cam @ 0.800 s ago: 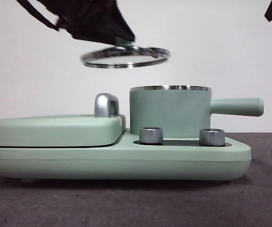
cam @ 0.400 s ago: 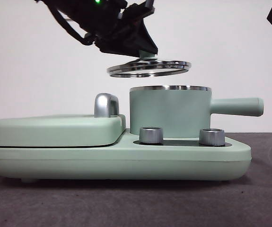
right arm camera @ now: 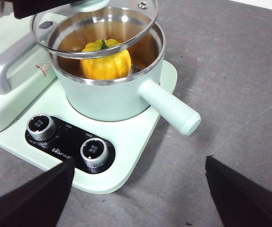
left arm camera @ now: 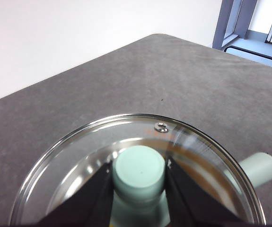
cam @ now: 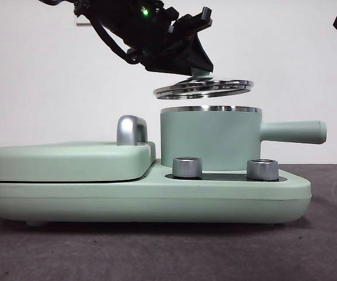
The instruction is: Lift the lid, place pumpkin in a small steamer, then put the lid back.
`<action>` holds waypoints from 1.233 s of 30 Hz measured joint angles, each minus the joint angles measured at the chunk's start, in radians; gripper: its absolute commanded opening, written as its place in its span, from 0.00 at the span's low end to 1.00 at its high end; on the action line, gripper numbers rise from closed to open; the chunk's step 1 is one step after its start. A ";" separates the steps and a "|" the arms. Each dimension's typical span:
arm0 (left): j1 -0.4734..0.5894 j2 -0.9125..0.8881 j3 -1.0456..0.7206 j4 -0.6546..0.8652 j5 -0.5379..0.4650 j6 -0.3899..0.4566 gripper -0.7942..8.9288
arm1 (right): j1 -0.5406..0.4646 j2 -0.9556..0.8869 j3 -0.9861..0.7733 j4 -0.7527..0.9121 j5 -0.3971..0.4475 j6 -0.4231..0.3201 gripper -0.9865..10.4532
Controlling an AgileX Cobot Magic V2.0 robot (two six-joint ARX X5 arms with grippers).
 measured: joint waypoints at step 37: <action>-0.006 0.073 0.027 -0.015 0.047 0.028 0.09 | 0.000 0.000 0.000 0.000 0.019 0.006 0.46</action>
